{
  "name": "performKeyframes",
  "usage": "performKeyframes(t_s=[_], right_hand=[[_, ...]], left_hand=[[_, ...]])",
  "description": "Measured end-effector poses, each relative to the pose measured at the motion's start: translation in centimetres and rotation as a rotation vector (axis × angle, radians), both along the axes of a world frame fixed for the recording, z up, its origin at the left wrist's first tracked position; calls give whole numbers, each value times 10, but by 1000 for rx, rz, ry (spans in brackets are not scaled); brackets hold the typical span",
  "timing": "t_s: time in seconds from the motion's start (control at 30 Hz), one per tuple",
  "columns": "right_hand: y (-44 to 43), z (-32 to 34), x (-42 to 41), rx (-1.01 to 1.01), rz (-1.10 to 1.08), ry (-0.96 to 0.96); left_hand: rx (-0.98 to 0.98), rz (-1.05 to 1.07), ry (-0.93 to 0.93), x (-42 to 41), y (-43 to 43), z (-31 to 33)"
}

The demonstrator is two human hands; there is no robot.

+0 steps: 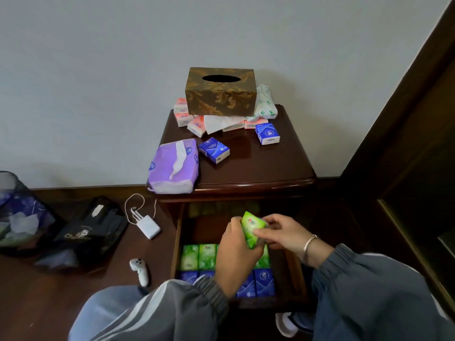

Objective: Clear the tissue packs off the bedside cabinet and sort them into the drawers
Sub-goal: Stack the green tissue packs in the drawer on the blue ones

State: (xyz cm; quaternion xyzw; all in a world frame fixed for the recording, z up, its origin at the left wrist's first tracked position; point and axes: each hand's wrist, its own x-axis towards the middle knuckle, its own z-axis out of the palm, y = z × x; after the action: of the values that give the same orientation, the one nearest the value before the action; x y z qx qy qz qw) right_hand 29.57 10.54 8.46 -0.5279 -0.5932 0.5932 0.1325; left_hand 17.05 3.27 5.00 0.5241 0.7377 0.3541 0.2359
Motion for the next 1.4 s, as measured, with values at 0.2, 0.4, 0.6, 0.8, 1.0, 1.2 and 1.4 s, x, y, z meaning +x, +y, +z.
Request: performKeyframes(t_s=[0.2, 0.4, 0.6, 0.8, 1.0, 1.2, 1.4], right_hand=[[32, -38, 22, 84, -13, -269], [59, -61, 31, 219, 224, -732], [59, -79, 14, 193, 426, -837], [59, -93, 13, 193, 516, -880], [64, -101, 8, 208, 511, -924], [63, -115, -10, 341, 653, -1083], [69, -129, 4, 523, 928, -1378]], left_hand=[[-149, -228, 90, -7, -13, -37], [-483, -207, 432, -49, -29, -80], [-624, -279, 387, -69, -40, -111], [-689, -302, 301, -70, -40, -121], [-703, -300, 279, -70, -40, -123], [-689, -284, 263, -70, -42, -125], [-667, -261, 258, -70, -43, -129]])
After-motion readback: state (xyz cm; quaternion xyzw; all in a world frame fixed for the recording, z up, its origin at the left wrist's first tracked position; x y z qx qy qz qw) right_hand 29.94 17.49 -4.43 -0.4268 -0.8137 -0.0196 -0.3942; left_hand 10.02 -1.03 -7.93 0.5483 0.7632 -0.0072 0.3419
